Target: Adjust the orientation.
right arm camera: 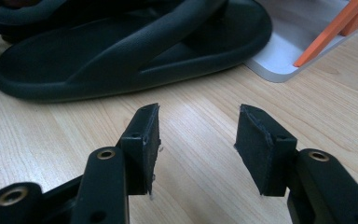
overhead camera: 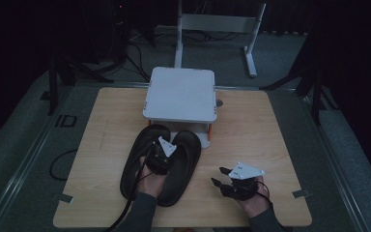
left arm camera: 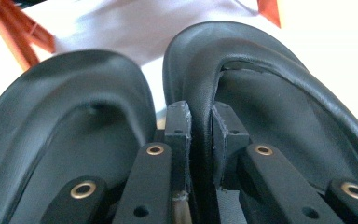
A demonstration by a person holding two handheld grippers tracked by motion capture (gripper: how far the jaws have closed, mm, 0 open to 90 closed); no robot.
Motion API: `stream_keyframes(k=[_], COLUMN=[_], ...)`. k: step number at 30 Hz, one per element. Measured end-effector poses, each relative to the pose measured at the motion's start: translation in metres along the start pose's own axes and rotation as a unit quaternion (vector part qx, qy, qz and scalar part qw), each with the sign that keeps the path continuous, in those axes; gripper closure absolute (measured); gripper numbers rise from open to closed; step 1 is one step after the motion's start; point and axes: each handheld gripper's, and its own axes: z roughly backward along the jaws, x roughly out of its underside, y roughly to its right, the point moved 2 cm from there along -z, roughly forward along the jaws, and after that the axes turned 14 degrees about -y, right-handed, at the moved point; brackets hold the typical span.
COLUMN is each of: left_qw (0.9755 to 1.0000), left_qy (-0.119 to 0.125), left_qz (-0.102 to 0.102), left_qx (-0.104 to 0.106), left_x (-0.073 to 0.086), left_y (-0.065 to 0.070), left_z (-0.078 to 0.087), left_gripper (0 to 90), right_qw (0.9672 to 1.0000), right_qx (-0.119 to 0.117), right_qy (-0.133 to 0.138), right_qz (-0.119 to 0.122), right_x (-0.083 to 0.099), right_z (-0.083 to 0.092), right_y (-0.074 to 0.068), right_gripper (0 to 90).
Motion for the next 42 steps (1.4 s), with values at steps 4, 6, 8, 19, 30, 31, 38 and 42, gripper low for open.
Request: stream_keyframes(k=[4, 6, 8, 19, 30, 31, 38, 42], left_qw=[0.9996, 0.9987, 0.9962, 0.9961, 0.9918, 0.9922, 0.9942, 0.9950], left_qy=[0.021, 0.039, 0.063, -0.001, 0.004, 0.002, -0.012, 0.008], left_qz=[-0.004, 0.007, 0.035, 0.041, 0.090, 0.089, 0.068, 0.066], left_qx=[0.017, 0.031, 0.050, 0.078, 0.091, 0.087, 0.083, 0.075], left_x=[0.009, 0.012, 0.018, 0.040, 0.035, 0.035, 0.044, 0.048], left_y=[-0.003, -0.009, -0.025, -0.033, -0.031, -0.030, -0.026, -0.025], left_z=[0.010, 0.018, 0.034, 0.017, 0.022, 0.022, 0.019, 0.024], left_gripper=[73.8, 67.9, 66.9, 71.0, 82.8, 82.7, 78.9, 66.4], right_qw=[1.0000, 1.0000, 1.0000, 1.0000, 1.0000, 1.0000, 1.0000, 1.0000], right_qx=[0.000, 0.001, 0.001, 0.001, 0.003, 0.002, 0.004, 0.004], right_qy=[0.000, 0.000, 0.000, -0.001, 0.001, 0.001, 0.003, 0.002], right_qz=[0.003, 0.002, -0.002, 0.000, 0.000, 0.000, -0.001, -0.001], right_x=[0.000, 0.000, 0.000, 0.000, 0.001, 0.001, 0.001, 0.001], right_z=[-0.001, 0.000, 0.000, -0.001, -0.001, -0.001, 0.000, 0.000], right_y=[0.000, 0.000, 0.001, 0.000, 0.000, 0.000, 0.001, 0.001], right_gripper=[48.7, 48.6, 48.4, 48.0, 47.8, 47.6, 47.1, 47.1])
